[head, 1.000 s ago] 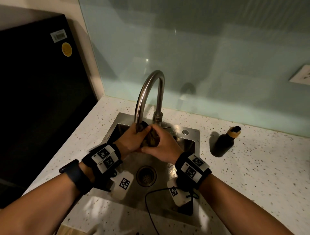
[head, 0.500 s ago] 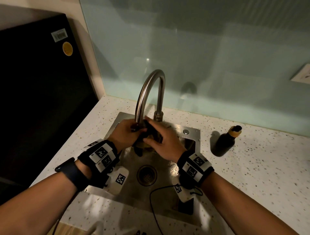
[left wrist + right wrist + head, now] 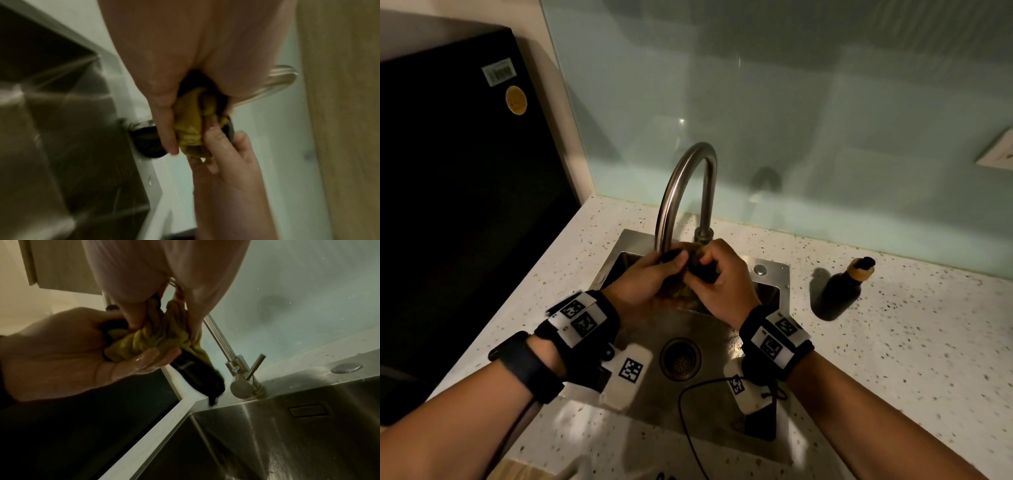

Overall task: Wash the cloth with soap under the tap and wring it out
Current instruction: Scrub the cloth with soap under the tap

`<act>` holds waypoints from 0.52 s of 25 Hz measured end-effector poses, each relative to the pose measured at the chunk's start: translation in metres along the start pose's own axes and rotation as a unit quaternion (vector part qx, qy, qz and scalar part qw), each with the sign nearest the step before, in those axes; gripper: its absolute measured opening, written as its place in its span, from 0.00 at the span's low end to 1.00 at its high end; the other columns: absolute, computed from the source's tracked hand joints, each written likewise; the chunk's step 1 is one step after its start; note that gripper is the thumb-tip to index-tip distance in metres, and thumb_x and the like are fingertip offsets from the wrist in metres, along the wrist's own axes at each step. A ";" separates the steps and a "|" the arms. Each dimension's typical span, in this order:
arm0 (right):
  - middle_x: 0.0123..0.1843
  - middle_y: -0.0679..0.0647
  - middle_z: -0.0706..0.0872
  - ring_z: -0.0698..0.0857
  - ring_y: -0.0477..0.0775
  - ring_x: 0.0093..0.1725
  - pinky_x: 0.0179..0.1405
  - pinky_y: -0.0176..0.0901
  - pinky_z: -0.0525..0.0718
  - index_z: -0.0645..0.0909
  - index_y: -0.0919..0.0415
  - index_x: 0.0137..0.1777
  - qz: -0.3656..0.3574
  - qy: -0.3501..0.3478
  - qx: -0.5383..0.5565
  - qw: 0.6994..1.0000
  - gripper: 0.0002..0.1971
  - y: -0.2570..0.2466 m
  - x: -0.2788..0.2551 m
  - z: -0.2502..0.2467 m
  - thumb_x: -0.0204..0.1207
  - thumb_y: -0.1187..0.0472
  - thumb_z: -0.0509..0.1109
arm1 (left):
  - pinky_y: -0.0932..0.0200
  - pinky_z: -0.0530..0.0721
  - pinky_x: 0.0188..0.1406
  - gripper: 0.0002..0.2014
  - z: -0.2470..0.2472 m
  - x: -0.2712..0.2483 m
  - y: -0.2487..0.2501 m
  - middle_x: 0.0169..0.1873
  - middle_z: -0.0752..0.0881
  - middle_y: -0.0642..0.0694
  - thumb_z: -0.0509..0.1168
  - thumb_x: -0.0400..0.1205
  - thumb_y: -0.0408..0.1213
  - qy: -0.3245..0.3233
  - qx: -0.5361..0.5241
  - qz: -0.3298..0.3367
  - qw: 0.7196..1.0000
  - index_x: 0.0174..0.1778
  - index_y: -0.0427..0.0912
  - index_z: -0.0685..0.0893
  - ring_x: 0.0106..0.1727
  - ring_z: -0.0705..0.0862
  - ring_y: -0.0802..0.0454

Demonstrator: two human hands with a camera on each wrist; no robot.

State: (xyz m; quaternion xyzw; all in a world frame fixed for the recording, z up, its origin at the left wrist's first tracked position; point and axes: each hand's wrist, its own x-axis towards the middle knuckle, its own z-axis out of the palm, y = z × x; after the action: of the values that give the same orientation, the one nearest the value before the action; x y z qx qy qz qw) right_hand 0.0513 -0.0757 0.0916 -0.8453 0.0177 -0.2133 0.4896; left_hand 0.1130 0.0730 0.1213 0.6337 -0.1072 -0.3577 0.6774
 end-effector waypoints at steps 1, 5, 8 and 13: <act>0.44 0.43 0.78 0.80 0.40 0.44 0.42 0.33 0.81 0.69 0.41 0.42 0.010 -0.030 0.008 0.999 0.21 0.000 -0.002 0.001 0.69 0.59 0.81 | 0.35 0.85 0.62 0.13 0.000 0.002 0.000 0.55 0.91 0.38 0.61 0.87 0.40 0.031 0.016 0.017 0.999 0.63 0.44 0.86 0.58 0.89 0.40; 0.64 0.51 0.75 0.81 0.52 0.63 0.63 0.53 0.86 0.69 0.33 0.56 0.070 -0.105 0.101 0.987 0.23 -0.008 -0.006 0.005 0.70 0.49 0.80 | 0.53 0.87 0.55 0.12 0.004 0.005 0.002 0.53 0.90 0.40 0.56 0.89 0.35 0.083 0.062 0.052 0.993 0.60 0.41 0.84 0.56 0.88 0.44; 0.76 0.55 0.72 0.76 0.54 0.74 0.72 0.53 0.80 0.66 0.35 0.75 0.096 -0.135 0.087 0.982 0.31 -0.008 0.000 0.004 0.75 0.50 0.75 | 0.65 0.87 0.44 0.11 0.007 0.002 0.005 0.47 0.89 0.46 0.55 0.89 0.34 0.077 0.069 0.056 0.993 0.57 0.44 0.83 0.51 0.88 0.50; 0.52 0.44 0.85 0.85 0.49 0.56 0.64 0.55 0.85 0.83 0.53 0.58 0.053 -0.079 -0.006 0.995 0.14 -0.003 0.000 -0.003 0.74 0.63 0.78 | 0.65 0.88 0.46 0.11 0.003 -0.005 0.008 0.47 0.85 0.42 0.52 0.89 0.28 0.042 0.085 0.036 0.995 0.63 0.38 0.76 0.48 0.85 0.49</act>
State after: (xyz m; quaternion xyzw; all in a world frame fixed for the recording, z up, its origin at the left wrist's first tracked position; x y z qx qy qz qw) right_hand 0.0498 -0.0772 0.0955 -0.8602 0.0255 -0.1194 0.4951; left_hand 0.1109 0.0734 0.1307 0.6994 -0.1314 -0.2960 0.6372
